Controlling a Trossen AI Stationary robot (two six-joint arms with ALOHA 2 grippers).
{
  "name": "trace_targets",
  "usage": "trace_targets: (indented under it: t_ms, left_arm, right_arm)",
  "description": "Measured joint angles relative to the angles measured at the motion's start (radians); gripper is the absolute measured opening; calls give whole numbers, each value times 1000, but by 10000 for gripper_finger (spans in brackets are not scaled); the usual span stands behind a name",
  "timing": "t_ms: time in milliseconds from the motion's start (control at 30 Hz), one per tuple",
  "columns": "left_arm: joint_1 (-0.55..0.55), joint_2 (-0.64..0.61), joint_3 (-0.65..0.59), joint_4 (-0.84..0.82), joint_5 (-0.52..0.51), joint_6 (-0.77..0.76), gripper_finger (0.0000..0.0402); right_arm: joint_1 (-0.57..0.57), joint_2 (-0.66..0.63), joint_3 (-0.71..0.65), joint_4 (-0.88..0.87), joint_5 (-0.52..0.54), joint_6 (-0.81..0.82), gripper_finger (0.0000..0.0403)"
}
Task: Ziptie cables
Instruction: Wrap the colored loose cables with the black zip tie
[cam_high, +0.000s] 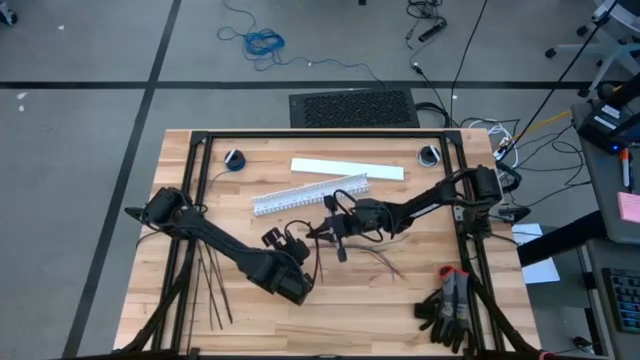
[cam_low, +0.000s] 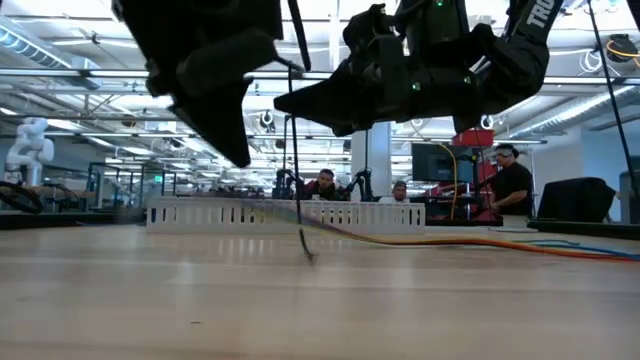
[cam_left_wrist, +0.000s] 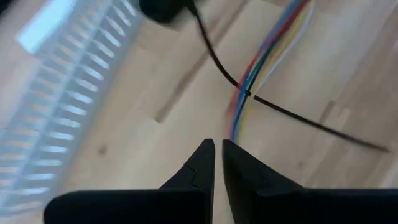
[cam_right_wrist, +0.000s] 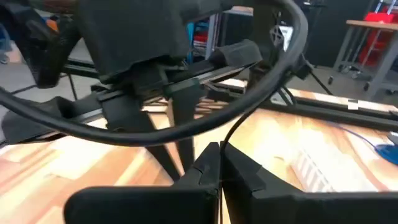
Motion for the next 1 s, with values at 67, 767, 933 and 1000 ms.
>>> trace_targets:
  t_ms: [67, 767, 933, 1000]
  left_arm:
    - [0, 0, -31, 40, 36, 0, 41]
    - [-38, 1, -187, 309, -381, 0, 101]
    - [-76, 1, -287, 461, -494, 1, 101]
    - [-101, 1, -317, 512, -560, 1, 101]
  right_arm:
    - [0, 7, 0, 7, 6, 3, 0]
    - [40, 112, 0, 77, 22, 97, 0]
    - [39, 134, 0, 102, 23, 80, 0]
    - [39, 142, 0, 100, 24, 75, 0]
